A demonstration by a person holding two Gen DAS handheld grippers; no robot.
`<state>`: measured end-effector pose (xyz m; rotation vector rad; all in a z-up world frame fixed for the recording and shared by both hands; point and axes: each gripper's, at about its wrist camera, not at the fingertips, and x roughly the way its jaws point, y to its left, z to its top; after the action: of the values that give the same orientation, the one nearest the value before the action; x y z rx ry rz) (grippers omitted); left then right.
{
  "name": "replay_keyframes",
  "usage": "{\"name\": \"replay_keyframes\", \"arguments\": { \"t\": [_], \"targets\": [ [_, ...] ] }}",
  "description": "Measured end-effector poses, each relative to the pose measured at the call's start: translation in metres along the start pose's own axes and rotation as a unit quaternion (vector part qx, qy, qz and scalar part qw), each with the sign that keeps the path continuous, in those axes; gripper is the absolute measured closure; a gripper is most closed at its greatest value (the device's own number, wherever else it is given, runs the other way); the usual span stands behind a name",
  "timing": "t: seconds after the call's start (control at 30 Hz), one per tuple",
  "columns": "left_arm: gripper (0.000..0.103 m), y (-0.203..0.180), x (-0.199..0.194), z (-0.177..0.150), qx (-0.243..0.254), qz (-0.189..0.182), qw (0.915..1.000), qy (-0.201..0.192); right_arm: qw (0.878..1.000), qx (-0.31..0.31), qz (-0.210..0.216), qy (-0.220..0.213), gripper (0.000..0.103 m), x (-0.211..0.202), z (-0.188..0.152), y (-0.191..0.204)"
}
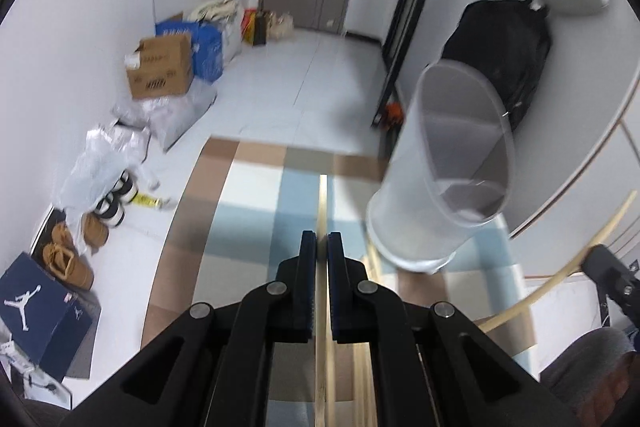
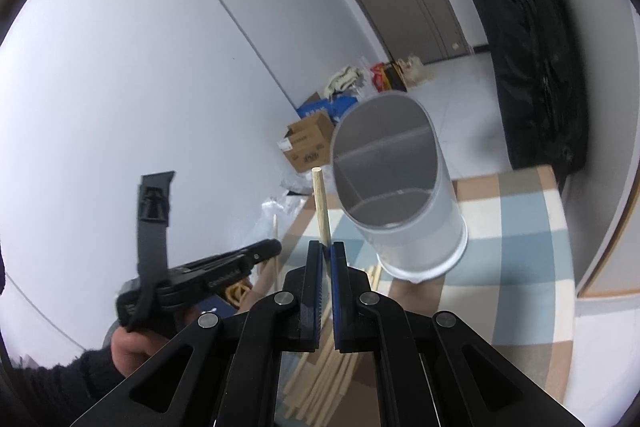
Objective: Organize utensils
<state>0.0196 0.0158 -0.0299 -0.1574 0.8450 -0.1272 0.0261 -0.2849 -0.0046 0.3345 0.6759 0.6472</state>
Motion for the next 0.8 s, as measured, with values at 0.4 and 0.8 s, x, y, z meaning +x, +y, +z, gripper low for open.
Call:
{"name": "replay_keyframes", "arguments": {
  "t": [0.4,0.8],
  "targets": [
    [0.102,-0.012,-0.034,0.038,-0.010,-0.049,0.9965,-0.067,0.999,-0.027,-0.019,-0.033,0.100,-0.024,0.041,0.021],
    [0.102,-0.044,-0.046,0.122,-0.006,-0.091,0.9800,-0.177,0.996,-0.041,-0.037,-0.069,0.100,-0.037,0.125,0.019]
  ]
}}
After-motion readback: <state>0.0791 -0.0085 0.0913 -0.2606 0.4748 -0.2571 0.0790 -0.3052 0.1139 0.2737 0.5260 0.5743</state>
